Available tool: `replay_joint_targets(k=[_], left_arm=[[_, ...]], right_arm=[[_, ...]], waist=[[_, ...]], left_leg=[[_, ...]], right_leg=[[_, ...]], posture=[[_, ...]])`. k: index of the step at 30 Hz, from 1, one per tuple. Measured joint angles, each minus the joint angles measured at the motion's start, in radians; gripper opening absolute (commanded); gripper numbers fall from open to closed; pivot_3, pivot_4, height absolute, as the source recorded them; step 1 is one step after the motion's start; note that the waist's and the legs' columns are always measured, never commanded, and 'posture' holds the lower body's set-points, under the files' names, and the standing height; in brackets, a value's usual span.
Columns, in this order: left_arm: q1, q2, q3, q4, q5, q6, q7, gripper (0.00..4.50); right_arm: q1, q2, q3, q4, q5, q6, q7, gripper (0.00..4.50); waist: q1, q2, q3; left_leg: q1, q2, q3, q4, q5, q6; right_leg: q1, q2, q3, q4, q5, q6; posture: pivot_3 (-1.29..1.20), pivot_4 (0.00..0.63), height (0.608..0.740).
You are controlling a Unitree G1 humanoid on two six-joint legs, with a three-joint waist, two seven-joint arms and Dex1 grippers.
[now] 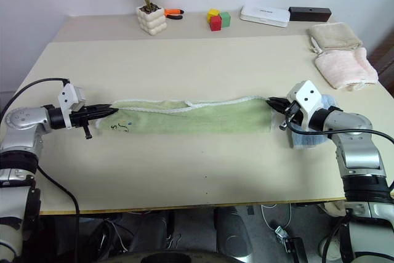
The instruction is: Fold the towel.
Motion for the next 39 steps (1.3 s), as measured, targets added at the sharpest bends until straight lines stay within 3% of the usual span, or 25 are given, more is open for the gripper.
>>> replay_joint_targets(k=[11,12,15,21,22,31,35,39], left_arm=[[-0.05,-0.044,0.0,0.089,0.031,-0.015,0.053,0.0],[-0.05,-0.051,-0.001,0.093,0.032,-0.001,0.051,0.3],[-0.058,-0.069,-0.002,0.103,0.032,0.066,0.043,1.39],[-0.067,-0.068,-0.003,0.102,0.037,0.086,0.071,4.42],[-0.067,-0.065,-0.003,0.102,0.041,0.09,0.086,4.5],[-0.112,-0.022,0.038,0.106,0.041,0.162,0.176,4.5],[-0.122,-0.013,0.119,0.038,-0.049,0.346,0.193,2.67],[-0.088,-0.072,0.176,-0.186,-0.147,0.503,0.266,0.56]], right_arm=[[-0.017,0.03,0.046,0.063,-0.073,-0.016,-0.055,0.02],[-0.017,0.035,0.05,0.063,-0.076,-0.016,-0.058,0.0],[-0.019,0.052,0.061,0.063,-0.075,-0.008,-0.057,0.79],[-0.06,0.063,0.06,0.108,-0.077,-0.021,-0.097,3.79],[-0.067,0.063,0.059,0.112,-0.078,-0.03,-0.107,4.34],[-0.107,0.082,0.012,0.15,-0.059,-0.064,-0.182,4.47],[-0.107,0.156,-0.046,0.004,0.036,0.068,-0.238,2.6],[-0.102,0.28,-0.059,-0.196,0.114,0.193,-0.354,0.54]], waist=[[0.0,0.0,0.0],[0.0,0.0,0.0],[-0.001,0.0,0.0],[-0.002,0.0,0.0],[-0.002,0.0,0.0],[-0.001,0.0,0.0],[-0.008,0.0,0.0],[-0.007,0.0,0.0]], left_leg=[[0.0,0.0,0.0,0.0,0.0,0.0],[0.0,0.0,0.0,0.0,0.0,0.0],[0.0,0.0,0.0,0.0,0.0,0.0],[0.0,0.0,0.0,0.0,0.0,0.0],[0.0,0.0,0.0,0.0,0.0,0.0],[0.0,0.0,0.0,0.0,0.0,0.0],[0.0,0.0,-0.001,-0.001,0.0,0.0],[0.0,0.0,-0.002,-0.001,0.0,0.0]], right_leg=[[0.0,0.0,0.0,0.0,0.0,0.0],[0.0,0.0,0.0,0.0,0.0,0.0],[0.0,0.0,0.0,0.0,0.0,0.0],[0.0,0.0,0.0,0.0,0.0,0.0],[0.0,0.0,0.0,0.0,0.0,0.0],[0.0,0.0,0.0,0.0,0.0,0.0],[0.0,0.0,0.0,0.001,0.0,0.0],[0.0,0.0,-0.001,0.001,0.0,0.0]], posture=[[0.0,0.15,0.74],[0.0,0.15,0.74],[0.0,0.15,0.74],[0.0,0.15,0.74],[0.0,0.15,0.74],[0.0,0.15,0.74],[0.0,0.15,0.74],[0.0,0.15,0.74]])
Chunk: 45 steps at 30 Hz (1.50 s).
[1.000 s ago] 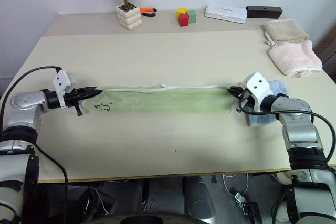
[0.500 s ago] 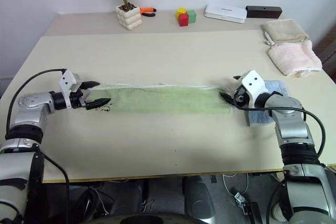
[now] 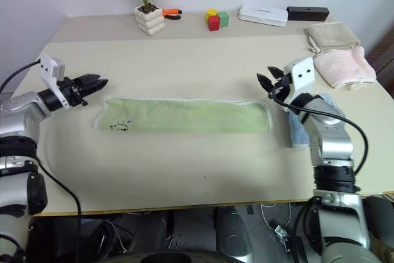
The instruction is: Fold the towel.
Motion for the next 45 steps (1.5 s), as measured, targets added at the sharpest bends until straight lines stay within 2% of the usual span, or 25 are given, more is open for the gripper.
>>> replay_joint_targets(k=[1,4,8,15,18,26,27,29,30,36,37,38,42,45], left_arm=[[0.019,-0.031,0.005,-0.083,-0.026,0.046,0.034,0.04],[0.087,-0.118,0.003,-0.282,-0.063,0.135,0.15,0.04],[0.162,-0.264,-0.021,-0.485,-0.069,0.206,0.316,0.04],[0.286,-0.418,-0.064,-0.622,-0.085,0.282,0.469,0.04],[0.33,-0.423,-0.085,-0.578,-0.06,0.263,0.497,0.04],[0.314,-0.285,-0.011,-0.429,-0.036,0.163,0.499,0.04],[0.315,-0.275,-0.008,-0.415,-0.036,0.154,0.49,0.01],[0.315,-0.267,-0.009,-0.401,-0.036,0.144,0.468,0.57],[0.315,-0.268,-0.012,-0.398,-0.037,0.135,0.454,0.93],[0.315,-0.246,-0.045,-0.432,-0.049,0.122,0.34,3.96],[0.314,-0.228,-0.044,-0.438,-0.061,0.125,0.312,4.41],[0.312,-0.207,-0.045,-0.446,-0.071,0.126,0.279,4.47],[0.287,-0.137,-0.048,-0.466,-0.092,0.131,0.164,4.47],[0.251,-0.088,-0.061,-0.483,-0.114,0.142,0.078,4.47]], right_arm=[[0.009,0.037,0.002,-0.054,0.014,0.035,-0.037,0.01],[0.049,0.146,0.03,-0.15,0.012,0.084,-0.141,0.01],[0.117,0.287,0.091,-0.168,-0.049,0.111,-0.298,0.01],[0.148,0.323,0.135,-0.108,-0.165,0.06,-0.405,0.01],[0.177,0.321,0.14,-0.021,-0.208,0.035,-0.436,0.01],[0.182,0.254,0.096,0.041,-0.239,-0.027,-0.439,0.01],[0.182,0.252,0.086,0.041,-0.23,-0.027,-0.43,0.25],[0.181,0.253,0.07,0.038,-0.194,-0.023,-0.395,0.82],[0.181,0.256,0.065,0.027,-0.17,-0.013,-0.377,1.26],[0.176,0.324,-0.076,-0.197,0.121,0.209,-0.39,4.31],[0.194,0.324,-0.1,-0.258,0.178,0.254,-0.392,4.5],[0.224,0.322,-0.125,-0.319,0.241,0.304,-0.395,4.5],[0.371,0.318,-0.191,-0.495,0.439,0.465,-0.441,4.5],[0.479,0.304,-0.228,-0.635,0.52,0.536,-0.518,4.5]], waist=[[0.003,0.0,0.0],[0.008,-0.001,0.0],[0.009,-0.001,0.0],[0.006,-0.001,-0.001],[0.006,-0.001,-0.001],[0.01,-0.001,-0.001],[0.01,-0.001,-0.001],[0.009,-0.001,-0.001],[0.008,-0.001,-0.001],[0.007,-0.001,-0.001],[0.007,-0.001,-0.001],[0.008,-0.001,-0.001],[0.01,-0.001,-0.001],[0.008,-0.001,-0.001]], left_leg=[[0.0,0.0,0.0,0.0,0.0,0.0],[0.0,0.0,0.0,0.0,0.0,0.0],[0.0,-0.001,0.0,0.0,0.0,0.0],[0.001,0.0,0.0,-0.002,0.0,0.0],[0.001,-0.001,0.0,-0.002,0.0,0.0],[0.001,-0.001,0.0,-0.002,0.0,0.0],[0.001,-0.001,0.0,-0.003,0.0,0.0],[0.001,-0.001,0.0,-0.003,0.0,0.0],[0.001,-0.001,0.0,-0.004,0.0,0.0],[0.001,0.0,-0.001,-0.005,0.0,0.0],[0.001,0.0,-0.001,-0.006,0.0,0.0],[0.001,0.0,-0.001,-0.006,0.0,0.0],[0.0,0.0,-0.001,-0.006,0.0,0.0],[0.0,0.0,-0.001,-0.006,0.0,0.0]], right_leg=[[0.0,0.0,0.0,0.0,0.0,0.0],[0.001,0.0,0.0,-0.001,0.0,0.0],[0.0,-0.001,0.0,-0.001,0.0,0.0],[0.0,0.0,0.001,-0.001,0.0,0.0],[0.0,0.0,0.001,-0.002,0.0,0.0],[0.003,0.0,0.0,-0.005,0.0,0.0],[0.003,0.0,0.0,-0.006,0.0,0.0],[0.003,0.0,0.0,-0.006,0.0,0.0],[0.003,0.0,0.0,-0.007,0.0,0.0],[0.002,0.0,0.0,-0.007,0.0,0.0],[0.002,0.0,0.0,-0.007,0.0,0.0],[0.002,0.0,-0.001,-0.008,0.0,0.0],[0.002,0.0,-0.001,-0.009,0.0,0.0],[0.002,0.0,-0.001,-0.01,0.0,-0.001]], posture=[[0.0,0.15,0.74],[0.0,0.15,0.74],[0.0,0.15,0.74],[0.0,0.15,0.74],[0.0,0.15,0.74],[0.0,0.15,0.74],[0.0,0.15,0.74],[0.0,0.15,0.74],[0.0,0.15,0.74],[0.0,0.15,0.74],[0.0,0.15,0.74],[0.0,0.15,0.74],[0.0,0.15,0.74],[0.0,0.15,0.74]])
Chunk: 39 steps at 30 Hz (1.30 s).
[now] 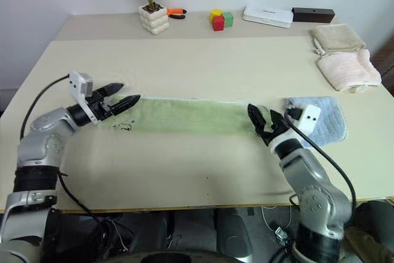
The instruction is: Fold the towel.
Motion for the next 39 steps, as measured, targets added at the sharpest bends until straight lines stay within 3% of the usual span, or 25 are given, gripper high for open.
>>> replay_joint_targets(k=[7,12,20,32,35,39], left_arm=[[-0.006,0.037,-0.027,-0.061,-0.036,-0.057,-0.196,4.47],[-0.006,0.064,-0.028,-0.069,-0.071,-0.034,-0.286,4.47],[0.006,0.068,-0.046,-0.153,-0.106,0.036,-0.296,4.47],[0.051,0.073,-0.043,-0.201,-0.121,0.034,-0.223,4.47],[0.051,0.073,-0.043,-0.201,-0.121,0.031,-0.21,4.5],[0.051,0.073,-0.043,-0.198,-0.121,0.02,-0.201,4.5]], right_arm=[[0.207,0.031,-0.038,-0.133,0.069,0.021,-0.138,4.5],[0.269,0.064,0.012,-0.148,0.076,0.005,-0.17,4.5],[0.191,0.095,0.087,-0.072,0.025,-0.057,-0.193,4.5],[-0.052,0.099,0.152,0.16,-0.145,-0.142,-0.196,4.5],[-0.09,0.103,0.146,0.209,-0.167,-0.163,-0.198,3.63],[-0.113,0.109,0.118,0.261,-0.184,-0.183,-0.199,1.58]], waist=[[-0.003,0.0,0.0],[-0.002,0.0,0.0],[-0.002,0.0,0.0],[-0.002,0.0,0.0],[-0.002,0.0,0.0],[-0.003,0.0,0.0]], left_leg=[[0.0,0.001,0.001,-0.001,0.0,0.0],[0.0,0.001,0.001,-0.001,0.0,0.0],[0.0,0.001,0.001,-0.001,0.0,0.0],[0.0,0.001,0.001,-0.001,0.0,0.0],[0.0,0.001,0.001,-0.001,0.0,0.0],[0.0,0.001,0.001,-0.001,0.0,0.0]], right_leg=[[0.0,0.001,0.001,-0.001,-0.002,-0.003],[0.0,0.0,0.001,-0.002,-0.002,-0.004],[0.0,0.0,0.001,-0.003,-0.002,-0.004],[-0.001,0.001,0.001,-0.003,-0.002,-0.003],[-0.001,0.001,0.001,-0.003,-0.002,-0.003],[-0.001,0.001,0.001,-0.003,-0.001,-0.001]], posture=[[0.0,0.15,0.74],[0.0,0.15,0.74],[0.0,0.15,0.74],[0.0,0.15,0.74],[0.0,0.15,0.74],[0.0,0.15,0.74]])
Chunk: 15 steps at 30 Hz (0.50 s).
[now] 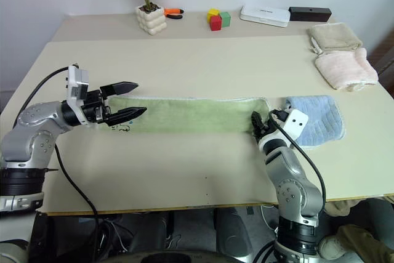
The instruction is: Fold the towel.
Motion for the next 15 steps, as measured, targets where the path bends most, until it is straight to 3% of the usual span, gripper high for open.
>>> replay_joint_targets(k=[3,8,15], left_arm=[[0.001,0.0,0.0,0.002,0.0,-0.009,0.006,4.5],[0.001,0.0,0.0,0.014,0.0,-0.016,0.008,4.5],[0.001,0.0,0.001,0.029,0.0,-0.036,0.01,4.5]], right_arm=[[-0.013,-0.003,-0.008,0.016,-0.009,0.001,0.003,0.04],[-0.026,-0.026,-0.004,0.015,-0.028,0.009,0.009,0.04],[-0.114,-0.231,0.184,-0.069,-0.232,-0.025,0.124,0.04]], waist=[[0.0,0.0,0.0],[0.001,0.0,0.0],[-0.004,0.0,0.0]], left_leg=[[0.0,0.0,0.0,0.0,0.0,0.0],[0.0,0.0,0.0,0.0,0.0,0.0],[0.0,0.0,0.0,0.0,0.0,0.0]], right_leg=[[0.0,0.0,0.0,0.0,0.0,0.0],[0.0,0.0,0.0,0.0,0.0,0.0],[-0.001,0.0,0.0,0.0,0.0,0.0]], posture=[[0.0,0.15,0.74],[0.0,0.15,0.74],[0.0,0.15,0.74]])
